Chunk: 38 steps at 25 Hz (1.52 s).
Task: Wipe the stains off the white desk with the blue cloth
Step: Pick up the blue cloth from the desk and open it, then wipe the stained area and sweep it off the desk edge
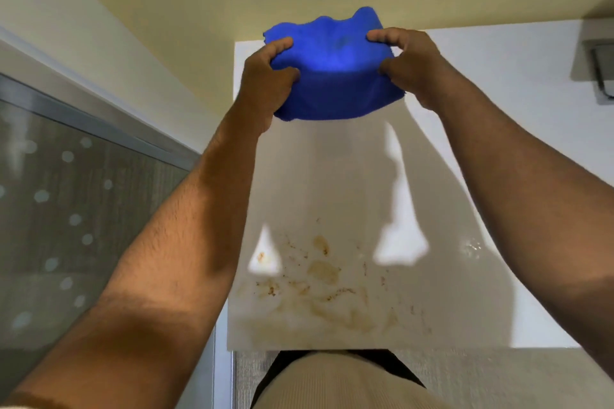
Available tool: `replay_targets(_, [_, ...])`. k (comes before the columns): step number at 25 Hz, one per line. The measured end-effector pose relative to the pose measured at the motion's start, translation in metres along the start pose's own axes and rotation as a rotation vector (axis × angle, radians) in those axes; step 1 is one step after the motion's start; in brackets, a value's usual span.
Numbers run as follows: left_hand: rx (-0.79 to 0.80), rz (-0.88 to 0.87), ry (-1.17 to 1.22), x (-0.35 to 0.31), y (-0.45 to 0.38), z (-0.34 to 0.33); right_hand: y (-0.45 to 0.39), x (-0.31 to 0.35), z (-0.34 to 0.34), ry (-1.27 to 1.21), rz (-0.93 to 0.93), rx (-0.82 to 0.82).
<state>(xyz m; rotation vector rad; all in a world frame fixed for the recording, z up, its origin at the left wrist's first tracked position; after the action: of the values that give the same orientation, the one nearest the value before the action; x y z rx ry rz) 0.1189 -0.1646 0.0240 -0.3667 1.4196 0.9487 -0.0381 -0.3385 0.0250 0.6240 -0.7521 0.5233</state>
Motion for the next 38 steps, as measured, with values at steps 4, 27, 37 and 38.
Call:
replay_targets(4, [0.046,-0.091,-0.128,0.012,0.07,-0.057,0.065,-0.048,0.042,0.186,0.012,-0.114])
replay_targets(27, [0.093,-0.119,-1.125,0.161,0.077,0.06,0.167,-0.215,-0.036,0.96,-0.047,-0.129])
replay_targets(37, [0.023,-0.317,-0.955,0.197,0.062,0.067,0.141,-0.202,-0.053,0.919,-0.07,-0.381])
replay_targets(38, [0.019,-0.333,-0.972,0.196,0.062,0.067,0.151,-0.193,-0.069,0.923,0.023,-0.342])
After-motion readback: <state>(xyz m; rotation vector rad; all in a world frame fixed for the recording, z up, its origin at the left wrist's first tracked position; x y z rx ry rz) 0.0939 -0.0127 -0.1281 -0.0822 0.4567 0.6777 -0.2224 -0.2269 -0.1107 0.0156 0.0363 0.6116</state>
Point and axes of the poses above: each hand's wrist, its own y-axis away from the middle knuckle, its own z-axis out of the back of the hand, x = y × z, the point moved 4 cm from there along -y, towards the middle knuckle, and after that the axes turned 10 degrees about y, right-handed, at the moved point
